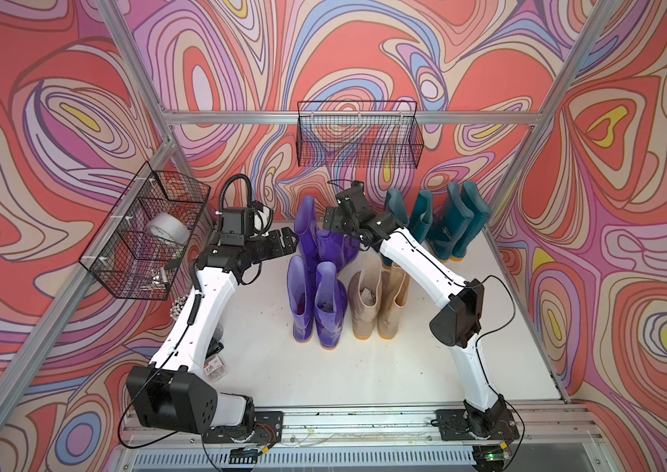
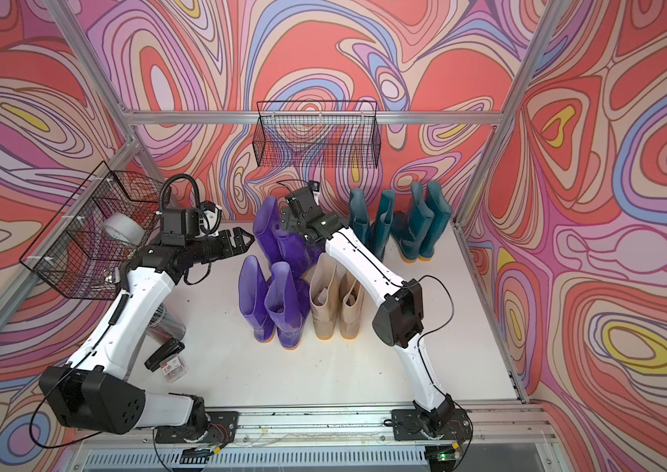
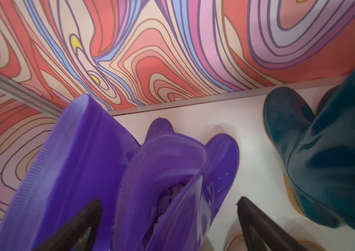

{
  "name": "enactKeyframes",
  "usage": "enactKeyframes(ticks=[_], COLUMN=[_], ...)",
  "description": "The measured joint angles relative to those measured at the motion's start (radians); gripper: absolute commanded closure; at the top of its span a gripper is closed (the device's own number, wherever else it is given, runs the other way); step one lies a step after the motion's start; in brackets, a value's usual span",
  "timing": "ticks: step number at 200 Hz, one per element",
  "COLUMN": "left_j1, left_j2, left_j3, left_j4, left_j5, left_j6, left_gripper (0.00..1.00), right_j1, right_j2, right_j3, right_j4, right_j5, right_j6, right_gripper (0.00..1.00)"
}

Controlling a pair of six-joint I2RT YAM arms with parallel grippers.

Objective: Match and arrange rain boots in pairs
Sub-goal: Pair a pair of rain boots at the center of the board.

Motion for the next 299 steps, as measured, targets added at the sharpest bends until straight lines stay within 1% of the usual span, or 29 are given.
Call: enactKeyframes(ticks=[8,16,22,35,43,46,48,50,55,70,74,80,118,159,185,211,256,277,299], left_j1=[0.000,0.000,0.000,0.000,0.000,0.000,0.000,0.001,0.001,0.002,0.002,0.003,0.008,0.018,0.019,0.019,0.025,0.034,0.040], left_j2=[0.000,0.000,0.000,0.000,0.000,0.000,0.000,0.000,0.000,0.000,0.000,0.000,0.000,0.000,0.000,0.000,0.000,0.000,0.001], left_j3=[-0.001,-0.002,-0.003,-0.006,-0.007,-0.008,-0.008,-0.008,-0.008,-0.009,-0.009,-0.009,-0.009,-0.010,-0.010,-0.013,-0.019,-0.019,-0.019], left_j4=[0.000,0.001,0.003,0.005,0.005,0.005,0.005,0.005,0.005,0.005,0.005,0.005,0.007,0.013,0.016,0.021,0.026,0.027,0.027], left_j5=[0.001,0.002,0.002,0.002,0.002,0.002,0.002,0.002,0.002,0.002,0.002,0.002,0.003,0.014,0.021,0.024,0.040,0.055,0.067], left_j6=[0.000,0.000,-0.001,-0.003,-0.003,-0.003,-0.003,-0.003,-0.004,-0.004,-0.004,-0.004,-0.008,-0.014,-0.019,-0.022,-0.026,-0.034,-0.042], left_gripper=[0.10,0.10,0.10,0.10,0.10,0.10,0.10,0.10,0.10,0.10,0.10,0.10,0.10,0.11,0.11,0.11,0.11,0.12,0.12], right_j1=[0.000,-0.001,-0.003,-0.006,-0.011,-0.012,-0.012,-0.013,-0.016,-0.021,-0.022,-0.024,-0.027,-0.039,-0.071,-0.124,-0.174,-0.186,-0.192], right_j2=[0.007,0.014,0.020,0.040,0.054,0.059,0.061,0.064,0.072,0.080,0.082,0.084,0.090,0.095,0.091,0.091,0.083,0.071,0.071], right_j3=[0.000,0.000,0.003,0.025,0.040,0.047,0.050,0.053,0.061,0.066,0.066,0.066,0.069,0.081,0.044,0.036,0.029,0.011,0.005], right_j4=[0.001,0.002,0.002,0.006,0.011,0.012,0.012,0.013,0.020,0.038,0.041,0.048,0.084,0.112,0.170,0.166,0.131,0.131,0.138], right_j5=[0.000,-0.001,-0.005,-0.012,-0.016,-0.017,-0.018,-0.019,-0.024,-0.035,-0.038,-0.045,-0.127,-0.229,-0.354,-0.473,-0.582,-0.624,-0.665], right_j6=[0.006,0.012,0.015,0.019,0.019,0.026,0.018,0.018,0.011,0.003,0.001,-0.006,-0.079,-0.203,-0.264,-0.330,-0.453,-0.479,-0.475], right_gripper=[0.03,0.06,0.09,0.21,0.31,0.38,0.41,0.46,0.55,0.90,0.95,1.00,1.00,1.00,1.00,1.00,1.00,1.00,1.00])
